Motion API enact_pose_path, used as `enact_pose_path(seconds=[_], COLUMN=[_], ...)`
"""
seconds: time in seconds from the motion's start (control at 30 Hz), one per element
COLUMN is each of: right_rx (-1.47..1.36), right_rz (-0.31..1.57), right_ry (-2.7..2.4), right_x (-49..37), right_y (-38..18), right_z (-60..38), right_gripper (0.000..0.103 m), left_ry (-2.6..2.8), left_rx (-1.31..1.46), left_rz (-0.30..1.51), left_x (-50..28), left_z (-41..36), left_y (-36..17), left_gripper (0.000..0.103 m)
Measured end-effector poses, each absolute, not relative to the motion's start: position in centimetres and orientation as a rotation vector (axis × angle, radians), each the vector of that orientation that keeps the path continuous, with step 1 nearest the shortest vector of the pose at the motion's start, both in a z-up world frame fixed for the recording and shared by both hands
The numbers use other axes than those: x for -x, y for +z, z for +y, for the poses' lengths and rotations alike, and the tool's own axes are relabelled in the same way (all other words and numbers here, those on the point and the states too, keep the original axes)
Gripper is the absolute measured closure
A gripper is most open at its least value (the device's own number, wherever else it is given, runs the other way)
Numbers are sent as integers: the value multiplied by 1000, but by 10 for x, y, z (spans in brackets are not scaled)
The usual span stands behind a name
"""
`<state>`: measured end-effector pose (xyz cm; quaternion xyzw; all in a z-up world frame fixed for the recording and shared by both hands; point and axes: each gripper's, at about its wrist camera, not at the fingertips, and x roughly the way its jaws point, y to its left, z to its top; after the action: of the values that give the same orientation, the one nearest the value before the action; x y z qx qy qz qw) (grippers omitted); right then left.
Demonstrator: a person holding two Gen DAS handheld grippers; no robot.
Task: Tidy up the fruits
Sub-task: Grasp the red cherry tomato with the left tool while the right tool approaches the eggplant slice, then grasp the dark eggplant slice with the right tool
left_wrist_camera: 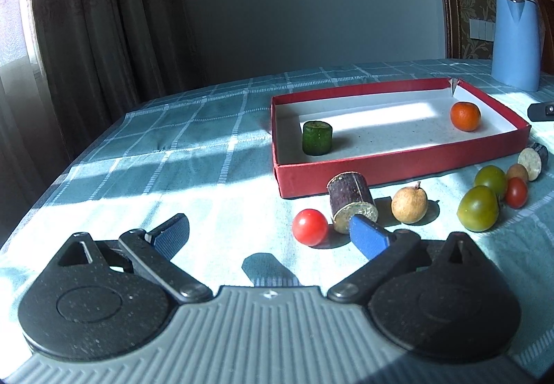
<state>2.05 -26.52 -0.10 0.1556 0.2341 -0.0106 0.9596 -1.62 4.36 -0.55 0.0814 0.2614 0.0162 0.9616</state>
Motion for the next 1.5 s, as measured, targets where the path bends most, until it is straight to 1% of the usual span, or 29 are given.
enact_pose_path(seconds=[0.03, 0.1, 0.2, 0.23, 0.3, 0.43, 0.57, 0.73, 0.8, 0.87, 1.0, 1.13, 1.3, 1.5], right_rx=[-316, -309, -304, -302, -297, -288, -286, -283, -282, -282, -280, -272, -229, -285], right_rz=[480, 487, 489, 493, 504, 510, 521, 531, 530, 533, 532, 501, 455, 491], right_ry=[-20, -22, -23, -23, -22, -21, -24, -31, -32, -31, -30, -34, -57, 21], right_x=[-22, -22, -23, -23, -24, -24, -25, -27, -26, -27, -26, -21, -3, 16], right_y=[-2, -2, -3, -3, -4, -5, -6, -7, -7, -7, -6, -4, -5, -11], right_z=[-265, -264, -263, -262, -262, -260, -260, -260, -260, -260, -260, -261, -262, -275], right_gripper=[22, 22, 22, 22, 22, 22, 22, 22, 22, 22, 22, 22, 22, 22], left_ry=[32, 12, -72, -88, -128, -209, -265, -276, -271, -254, -216, -143, -101, -100], left_rx=[-169, -180, -196, -213, -239, -260, -261, -265, -269, -275, -228, -165, -193, -194], left_rz=[543, 575, 607, 606, 595, 595, 598, 596, 590, 589, 606, 612, 603, 601], left_x=[13, 7, 1, -1, -2, -5, -5, -5, -3, -2, -1, 5, 7, 7], left_z=[43, 42, 40, 39, 38, 41, 41, 40, 39, 39, 45, 49, 46, 45], left_y=[-7, -9, -12, -12, -12, -13, -13, -14, -14, -14, -13, -12, -14, -13], left_gripper=[5, 14, 26, 26, 33, 41, 59, 62, 68, 71, 80, 80, 79, 79])
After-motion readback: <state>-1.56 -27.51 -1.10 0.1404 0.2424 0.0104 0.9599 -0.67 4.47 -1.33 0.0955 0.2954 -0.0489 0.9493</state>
